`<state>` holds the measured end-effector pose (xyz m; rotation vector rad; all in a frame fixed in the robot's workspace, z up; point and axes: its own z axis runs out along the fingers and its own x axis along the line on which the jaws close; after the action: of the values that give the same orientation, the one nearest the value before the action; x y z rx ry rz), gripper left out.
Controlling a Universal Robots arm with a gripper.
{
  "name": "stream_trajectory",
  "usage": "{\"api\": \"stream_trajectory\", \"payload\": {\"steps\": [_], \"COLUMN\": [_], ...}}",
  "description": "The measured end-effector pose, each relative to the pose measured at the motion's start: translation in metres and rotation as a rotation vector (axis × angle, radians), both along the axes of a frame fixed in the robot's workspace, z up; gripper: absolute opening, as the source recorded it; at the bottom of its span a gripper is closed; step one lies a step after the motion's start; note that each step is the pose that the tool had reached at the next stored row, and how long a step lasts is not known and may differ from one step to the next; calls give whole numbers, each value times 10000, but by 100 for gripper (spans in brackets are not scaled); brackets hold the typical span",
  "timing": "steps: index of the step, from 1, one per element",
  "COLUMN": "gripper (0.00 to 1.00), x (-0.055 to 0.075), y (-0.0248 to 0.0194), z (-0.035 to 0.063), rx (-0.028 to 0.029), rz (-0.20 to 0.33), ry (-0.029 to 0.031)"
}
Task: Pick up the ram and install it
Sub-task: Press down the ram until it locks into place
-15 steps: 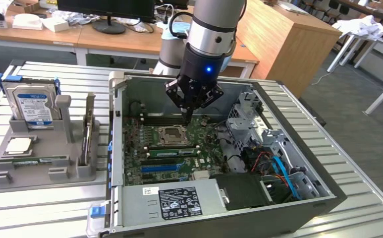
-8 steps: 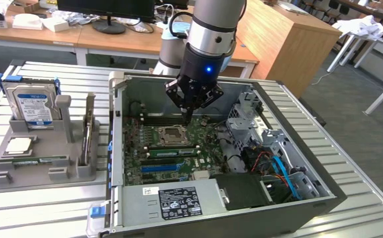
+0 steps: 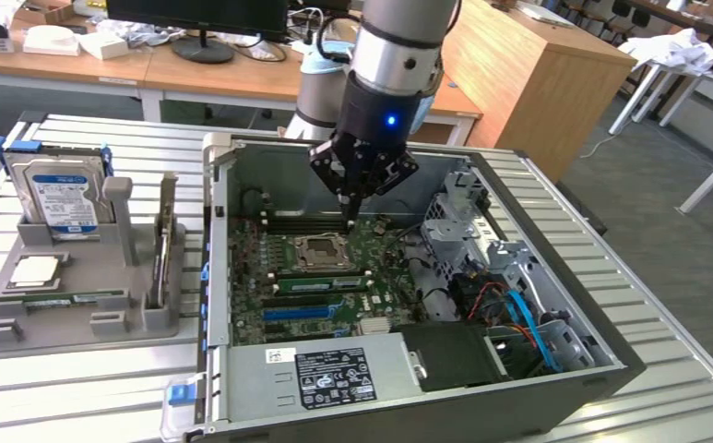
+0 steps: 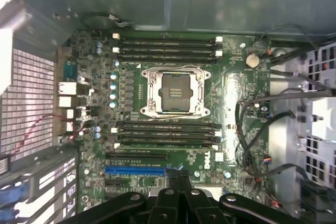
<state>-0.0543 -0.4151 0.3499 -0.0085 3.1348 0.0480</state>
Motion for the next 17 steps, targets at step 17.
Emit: {"api": "stream_trajectory", "payload": {"steps": [17], "gripper": [10], "x": [-555], "y": [120], "z": [360], "rx": [116], "rz": [-656], "ry": [-137]}}
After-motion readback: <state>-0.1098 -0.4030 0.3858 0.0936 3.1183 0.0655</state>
